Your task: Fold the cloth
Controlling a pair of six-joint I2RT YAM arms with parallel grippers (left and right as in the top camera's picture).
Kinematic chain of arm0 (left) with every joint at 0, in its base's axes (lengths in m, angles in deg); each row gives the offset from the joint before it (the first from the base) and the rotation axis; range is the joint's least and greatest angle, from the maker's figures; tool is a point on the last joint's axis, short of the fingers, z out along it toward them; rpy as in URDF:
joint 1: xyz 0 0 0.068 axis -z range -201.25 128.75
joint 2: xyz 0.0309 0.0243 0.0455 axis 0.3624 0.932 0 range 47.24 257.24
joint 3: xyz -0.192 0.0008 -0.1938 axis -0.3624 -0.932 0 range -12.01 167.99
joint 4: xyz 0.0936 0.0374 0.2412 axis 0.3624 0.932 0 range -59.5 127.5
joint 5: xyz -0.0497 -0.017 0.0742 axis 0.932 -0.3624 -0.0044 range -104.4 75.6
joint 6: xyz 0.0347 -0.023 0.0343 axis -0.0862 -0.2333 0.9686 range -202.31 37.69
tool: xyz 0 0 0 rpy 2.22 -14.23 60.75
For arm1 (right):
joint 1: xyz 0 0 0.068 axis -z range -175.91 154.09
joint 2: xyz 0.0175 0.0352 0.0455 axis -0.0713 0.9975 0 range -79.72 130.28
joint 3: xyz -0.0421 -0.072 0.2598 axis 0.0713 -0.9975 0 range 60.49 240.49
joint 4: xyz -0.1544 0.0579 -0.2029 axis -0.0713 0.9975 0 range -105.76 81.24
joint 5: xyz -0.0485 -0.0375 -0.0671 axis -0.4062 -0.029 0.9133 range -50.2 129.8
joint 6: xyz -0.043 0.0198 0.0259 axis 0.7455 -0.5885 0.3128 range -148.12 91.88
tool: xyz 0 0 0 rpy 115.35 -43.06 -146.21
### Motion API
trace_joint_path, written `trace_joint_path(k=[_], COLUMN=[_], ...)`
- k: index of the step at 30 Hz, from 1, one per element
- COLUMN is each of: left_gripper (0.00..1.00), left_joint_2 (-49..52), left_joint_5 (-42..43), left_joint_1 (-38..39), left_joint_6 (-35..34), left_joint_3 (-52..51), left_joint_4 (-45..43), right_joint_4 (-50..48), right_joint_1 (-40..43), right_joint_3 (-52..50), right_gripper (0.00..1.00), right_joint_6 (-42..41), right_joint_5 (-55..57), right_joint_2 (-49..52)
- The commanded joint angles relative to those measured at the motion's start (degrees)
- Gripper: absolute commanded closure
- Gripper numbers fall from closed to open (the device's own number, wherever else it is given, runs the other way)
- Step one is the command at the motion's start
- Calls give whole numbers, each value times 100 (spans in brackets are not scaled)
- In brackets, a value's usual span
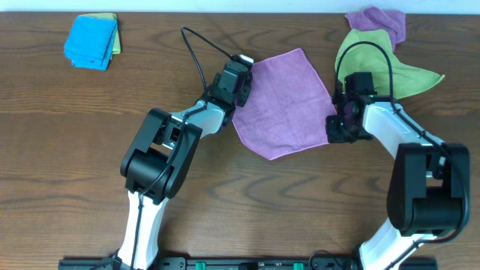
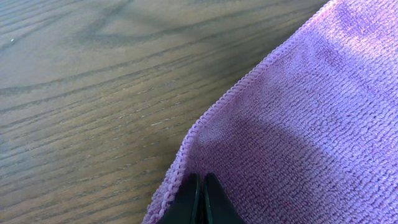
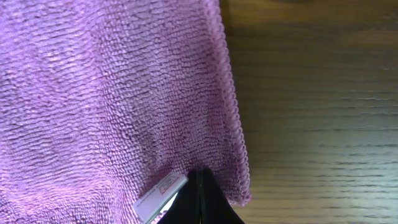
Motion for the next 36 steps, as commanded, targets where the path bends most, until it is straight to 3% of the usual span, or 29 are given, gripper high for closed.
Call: trace_joint_path(k=[1, 23, 36], left_gripper=[94, 94, 94], left_joint_2=[149, 149, 151], left_joint_5=[37, 1095, 1263], left_joint_1=[-92, -905, -697], left_joint_6=[57, 291, 264], left_joint_3=[87, 87, 87], left_joint_4=[-13, -197, -173], right_joint_4=[72, 682, 726], right_joint_1=[-232, -1976, -1344], right_joint_3=[-190, -190, -190], right_gripper=[98, 99, 99], right_joint_6=[-240, -918, -979], right_joint_5=[-155, -942, 319], right_joint_2=[48, 46, 46])
